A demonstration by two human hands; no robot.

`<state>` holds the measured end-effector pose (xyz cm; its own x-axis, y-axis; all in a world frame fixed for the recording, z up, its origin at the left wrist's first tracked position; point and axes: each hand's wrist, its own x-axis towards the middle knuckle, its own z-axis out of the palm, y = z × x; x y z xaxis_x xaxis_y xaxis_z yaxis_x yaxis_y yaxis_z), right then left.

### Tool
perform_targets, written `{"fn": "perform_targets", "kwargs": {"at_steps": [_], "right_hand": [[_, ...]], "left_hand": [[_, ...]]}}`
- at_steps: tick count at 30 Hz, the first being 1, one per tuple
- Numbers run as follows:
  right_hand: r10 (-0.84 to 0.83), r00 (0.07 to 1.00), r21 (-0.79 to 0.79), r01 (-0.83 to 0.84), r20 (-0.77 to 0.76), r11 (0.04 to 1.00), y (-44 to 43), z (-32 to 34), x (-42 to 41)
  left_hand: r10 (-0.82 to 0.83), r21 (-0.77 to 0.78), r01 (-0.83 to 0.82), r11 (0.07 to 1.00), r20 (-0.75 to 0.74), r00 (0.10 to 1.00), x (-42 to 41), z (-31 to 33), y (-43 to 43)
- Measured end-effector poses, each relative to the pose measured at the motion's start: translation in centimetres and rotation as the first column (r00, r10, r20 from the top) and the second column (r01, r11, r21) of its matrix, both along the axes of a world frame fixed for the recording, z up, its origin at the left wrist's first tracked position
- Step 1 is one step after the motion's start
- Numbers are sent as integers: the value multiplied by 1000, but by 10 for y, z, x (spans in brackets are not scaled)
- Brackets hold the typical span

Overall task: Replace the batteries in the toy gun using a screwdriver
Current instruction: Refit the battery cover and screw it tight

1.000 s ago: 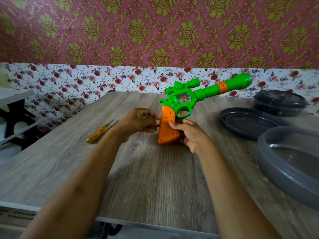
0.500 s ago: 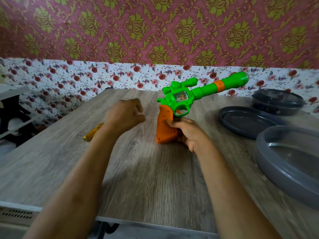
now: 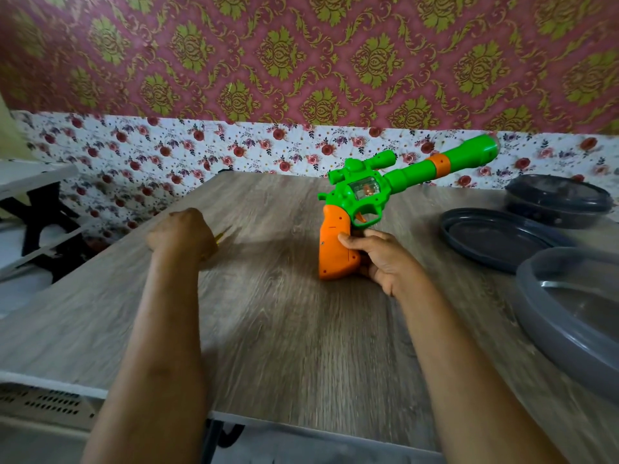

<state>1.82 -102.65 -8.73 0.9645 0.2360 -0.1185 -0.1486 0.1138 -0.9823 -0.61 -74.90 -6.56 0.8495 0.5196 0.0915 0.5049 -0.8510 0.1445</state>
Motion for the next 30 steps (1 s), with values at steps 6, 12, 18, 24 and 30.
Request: {"fn": "perform_targets", "kwargs": {"at_steps": [6, 12, 18, 24, 30], "right_hand": [[-3, 1000, 11, 3, -5, 1000, -1, 0, -1], [-43, 999, 19, 44, -13, 999, -1, -2, 2], [-140, 990, 111, 139, 0, 984, -3, -2, 5], [-180, 983, 104, 182, -26, 978, -6, -5, 7], [-157, 985, 15, 156, 71, 988, -9, -6, 7]], "left_hand": [[-48, 5, 48, 999, -51, 998, -6, 3, -17], [-106, -536, 556, 635, 652, 750, -9, 19, -67], [1, -364, 834, 414, 917, 399, -15, 22, -99], [-326, 83, 796, 600, 934, 148, -14, 16, -117], [-435, 258, 731, 632, 898, 59, -25, 21, -128]]}}
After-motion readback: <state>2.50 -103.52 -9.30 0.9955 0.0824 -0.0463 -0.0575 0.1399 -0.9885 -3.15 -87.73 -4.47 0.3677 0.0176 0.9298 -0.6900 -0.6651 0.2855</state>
